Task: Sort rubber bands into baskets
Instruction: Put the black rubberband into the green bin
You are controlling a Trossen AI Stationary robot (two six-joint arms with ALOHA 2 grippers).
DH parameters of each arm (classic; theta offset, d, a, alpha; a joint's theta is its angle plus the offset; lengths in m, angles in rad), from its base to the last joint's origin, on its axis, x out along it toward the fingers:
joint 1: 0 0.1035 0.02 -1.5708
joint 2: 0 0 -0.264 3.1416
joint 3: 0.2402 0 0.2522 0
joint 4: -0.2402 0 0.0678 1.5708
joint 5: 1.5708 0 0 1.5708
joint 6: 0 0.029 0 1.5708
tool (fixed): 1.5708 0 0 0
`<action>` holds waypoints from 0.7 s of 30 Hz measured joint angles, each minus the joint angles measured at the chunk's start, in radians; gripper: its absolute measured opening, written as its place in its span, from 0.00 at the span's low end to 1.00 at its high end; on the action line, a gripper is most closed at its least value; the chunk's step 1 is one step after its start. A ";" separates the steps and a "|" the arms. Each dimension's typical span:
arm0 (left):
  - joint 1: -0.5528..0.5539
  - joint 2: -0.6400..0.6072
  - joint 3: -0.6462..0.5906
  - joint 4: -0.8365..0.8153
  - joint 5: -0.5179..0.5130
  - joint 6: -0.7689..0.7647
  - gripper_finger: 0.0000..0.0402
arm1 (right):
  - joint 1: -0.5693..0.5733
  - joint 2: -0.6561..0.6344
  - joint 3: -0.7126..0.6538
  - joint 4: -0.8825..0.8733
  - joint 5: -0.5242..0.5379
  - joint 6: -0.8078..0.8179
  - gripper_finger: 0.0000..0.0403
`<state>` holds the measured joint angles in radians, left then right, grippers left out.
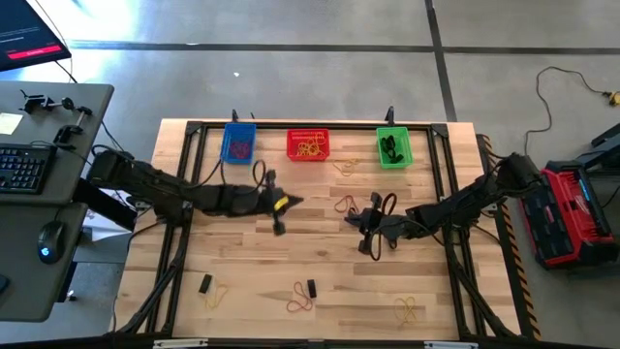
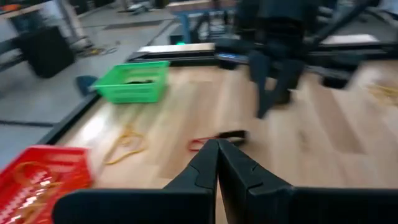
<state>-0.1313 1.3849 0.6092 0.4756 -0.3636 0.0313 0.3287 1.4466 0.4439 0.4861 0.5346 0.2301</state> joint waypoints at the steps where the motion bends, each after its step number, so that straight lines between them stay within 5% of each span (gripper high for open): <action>1: -0.020 0.000 -0.003 0.001 0.001 0.007 0.00 | 0.008 -0.007 0.001 -0.012 0.001 0.006 0.00; 11: -0.102 0.003 -0.005 0.008 0.001 0.031 0.00 | 0.151 -0.085 0.001 -0.287 0.125 0.286 0.02; 21: -0.102 0.003 -0.005 0.008 0.000 0.026 0.00 | 0.280 -0.096 0.037 -0.589 0.187 0.603 0.29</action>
<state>-0.2329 1.3884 0.6037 0.4835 -0.3634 0.0570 0.6082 1.3502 0.4810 -0.1032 0.7213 0.8327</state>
